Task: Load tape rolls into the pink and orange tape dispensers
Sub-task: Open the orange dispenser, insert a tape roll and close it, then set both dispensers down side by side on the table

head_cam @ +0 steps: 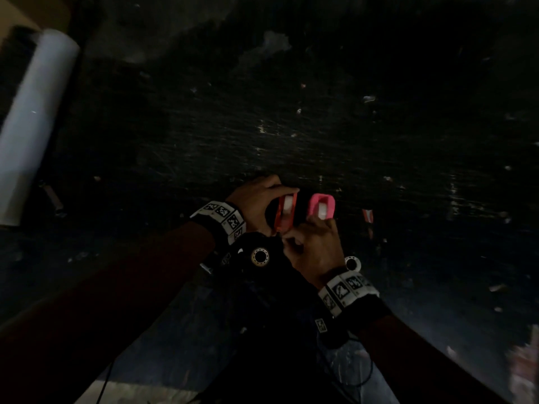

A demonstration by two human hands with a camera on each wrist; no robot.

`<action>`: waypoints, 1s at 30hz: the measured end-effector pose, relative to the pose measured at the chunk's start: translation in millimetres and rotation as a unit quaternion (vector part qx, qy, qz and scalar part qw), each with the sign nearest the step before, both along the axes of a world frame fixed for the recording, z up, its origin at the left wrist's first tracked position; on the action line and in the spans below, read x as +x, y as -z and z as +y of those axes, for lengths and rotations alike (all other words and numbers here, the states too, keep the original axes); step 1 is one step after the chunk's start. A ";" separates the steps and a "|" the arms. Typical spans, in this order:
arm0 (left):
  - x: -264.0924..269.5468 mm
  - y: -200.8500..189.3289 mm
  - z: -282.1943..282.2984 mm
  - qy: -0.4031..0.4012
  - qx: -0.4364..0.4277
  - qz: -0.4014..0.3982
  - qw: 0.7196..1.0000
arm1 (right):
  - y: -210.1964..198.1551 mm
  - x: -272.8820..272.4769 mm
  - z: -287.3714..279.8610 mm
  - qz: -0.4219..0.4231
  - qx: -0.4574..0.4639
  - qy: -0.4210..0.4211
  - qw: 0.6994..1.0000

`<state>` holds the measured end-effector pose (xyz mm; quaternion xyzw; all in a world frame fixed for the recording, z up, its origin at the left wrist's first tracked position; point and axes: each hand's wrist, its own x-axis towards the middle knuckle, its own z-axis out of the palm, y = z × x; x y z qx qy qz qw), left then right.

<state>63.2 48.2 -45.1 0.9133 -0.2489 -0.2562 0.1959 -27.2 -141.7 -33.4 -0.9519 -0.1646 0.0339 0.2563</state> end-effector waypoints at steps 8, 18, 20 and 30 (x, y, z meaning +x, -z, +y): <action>-0.6 1.7 -0.2 -0.012 -0.008 0.010 1.000 | 25.3 -14.4 10.9 0.029 -0.113 0.004 0.993; -16.8 -2.6 1.4 -0.064 0.001 0.037 0.997 | 24.4 -38.7 -10.2 0.042 -0.051 0.027 0.997; -32.5 -5.9 4.5 -0.133 -0.019 0.028 0.990 | 22.8 -45.8 -29.4 0.033 -0.065 0.061 0.995; -134.1 14.2 4.7 -0.252 0.012 -0.006 0.968 | 24.4 -78.6 -105.3 0.077 -0.126 0.211 0.966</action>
